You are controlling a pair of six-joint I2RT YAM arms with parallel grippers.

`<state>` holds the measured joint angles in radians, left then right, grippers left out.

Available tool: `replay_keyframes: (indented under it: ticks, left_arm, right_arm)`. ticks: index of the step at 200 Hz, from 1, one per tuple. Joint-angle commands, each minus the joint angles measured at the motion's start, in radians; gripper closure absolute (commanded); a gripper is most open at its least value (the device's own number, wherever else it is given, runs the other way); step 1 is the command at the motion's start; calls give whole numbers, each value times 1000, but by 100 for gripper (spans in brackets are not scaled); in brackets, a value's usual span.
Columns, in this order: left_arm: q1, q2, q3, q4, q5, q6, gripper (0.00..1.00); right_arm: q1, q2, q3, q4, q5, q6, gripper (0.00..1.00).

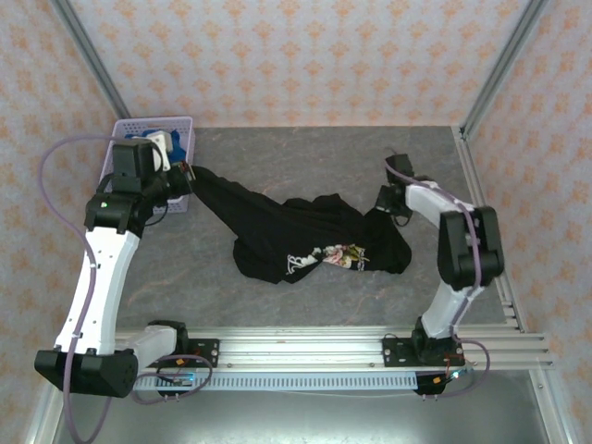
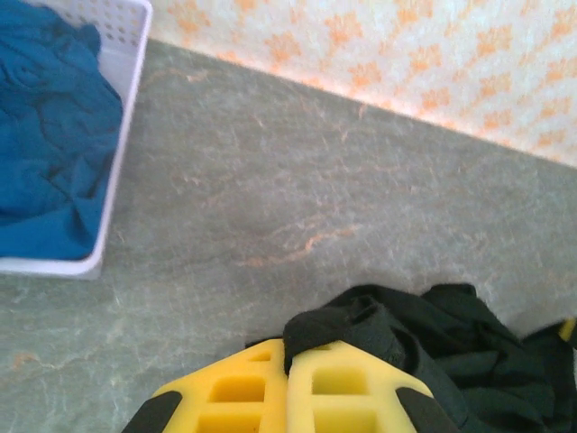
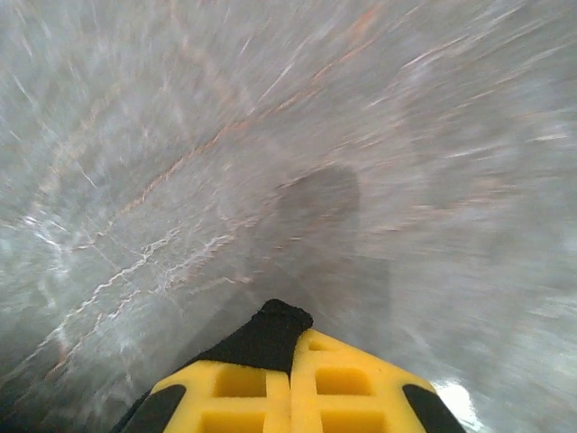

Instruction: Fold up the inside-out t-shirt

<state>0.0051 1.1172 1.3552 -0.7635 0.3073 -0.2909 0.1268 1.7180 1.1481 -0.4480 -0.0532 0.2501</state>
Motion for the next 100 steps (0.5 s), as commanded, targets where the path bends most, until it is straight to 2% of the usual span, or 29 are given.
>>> replay_keyframes:
  ticks: [1,76,100]
  left_arm:
    - [26,-20,86,-1,8,-7,100]
    - [115,-24,165,16,-36,-10,100]
    - [116,-26,108,10,-52,4,100]
  right_arm:
    - [-20,-219,-19,-19,91,2,100]
    - [-20,-528,-193,-49,124,45,100]
    - [-18,-565,-271,-69,35,88,100]
